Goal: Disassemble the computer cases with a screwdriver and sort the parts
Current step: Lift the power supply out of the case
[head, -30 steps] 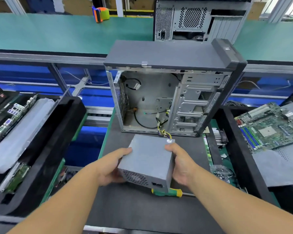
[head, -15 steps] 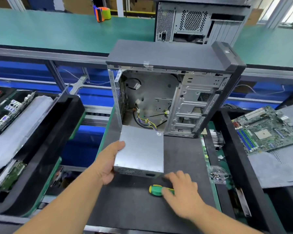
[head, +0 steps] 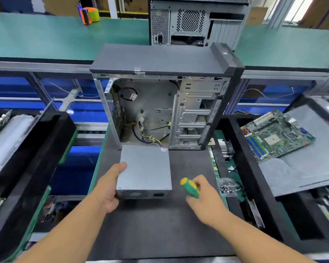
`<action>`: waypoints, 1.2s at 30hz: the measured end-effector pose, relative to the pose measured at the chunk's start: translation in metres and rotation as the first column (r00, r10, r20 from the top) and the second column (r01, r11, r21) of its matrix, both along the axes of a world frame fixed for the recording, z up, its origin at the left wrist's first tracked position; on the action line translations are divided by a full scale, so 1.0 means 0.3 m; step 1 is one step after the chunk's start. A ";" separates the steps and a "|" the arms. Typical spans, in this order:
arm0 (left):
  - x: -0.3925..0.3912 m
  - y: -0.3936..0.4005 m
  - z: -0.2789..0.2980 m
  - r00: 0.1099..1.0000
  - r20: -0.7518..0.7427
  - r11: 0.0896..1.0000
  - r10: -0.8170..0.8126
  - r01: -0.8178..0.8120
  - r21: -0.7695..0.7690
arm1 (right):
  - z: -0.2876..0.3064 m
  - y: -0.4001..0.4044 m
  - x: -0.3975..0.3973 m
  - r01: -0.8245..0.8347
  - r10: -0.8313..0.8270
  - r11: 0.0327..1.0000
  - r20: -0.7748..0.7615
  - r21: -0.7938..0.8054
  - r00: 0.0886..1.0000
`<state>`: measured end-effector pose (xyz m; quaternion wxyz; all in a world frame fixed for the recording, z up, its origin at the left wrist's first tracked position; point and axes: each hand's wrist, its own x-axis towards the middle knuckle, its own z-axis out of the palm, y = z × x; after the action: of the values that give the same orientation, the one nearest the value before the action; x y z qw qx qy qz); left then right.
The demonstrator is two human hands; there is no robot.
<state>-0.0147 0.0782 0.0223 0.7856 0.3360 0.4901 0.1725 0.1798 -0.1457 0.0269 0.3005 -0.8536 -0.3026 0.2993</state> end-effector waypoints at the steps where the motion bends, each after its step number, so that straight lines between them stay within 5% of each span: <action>1: 0.009 -0.014 -0.002 1.000 -0.014 1.000 -0.005 0.005 -0.011 | 0.004 0.019 0.004 0.122 -0.115 0.991 -0.110 0.061 0.987; 4: 0.033 -0.075 -0.011 0.999 -0.025 0.998 -0.037 0.035 -0.047 | 0.021 0.085 -0.005 0.343 -0.268 0.934 -0.441 0.098 0.856; 7: 0.048 -0.137 -0.017 0.993 -0.078 0.996 -0.084 0.084 -0.004 | 0.024 0.129 -0.008 0.356 -0.243 0.928 -0.543 0.111 0.804; 11: 0.045 -0.139 -0.015 0.943 -0.286 0.916 -0.168 0.257 0.309 | -0.003 0.134 -0.011 0.438 -0.269 0.895 -0.687 0.080 0.675; 20: 0.093 -0.222 -0.036 0.938 -0.272 0.883 -0.216 0.307 0.356 | -0.029 0.139 0.015 0.507 -0.445 0.858 -0.368 0.085 0.816; 31: 0.086 -0.254 -0.038 0.941 -0.296 0.906 -0.166 0.264 0.331 | -0.046 0.109 -0.004 0.442 -0.390 0.890 -0.318 0.110 0.864; 36: 0.089 -0.248 -0.032 0.941 -0.302 0.907 -0.155 0.256 0.333 | -0.023 0.089 0.002 0.368 -0.298 0.925 -0.423 0.093 0.856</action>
<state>0.0121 0.0038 0.0126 0.6488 0.5474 0.5125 0.1297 0.1804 -0.1191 0.0199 0.4753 -0.7845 -0.1065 0.3839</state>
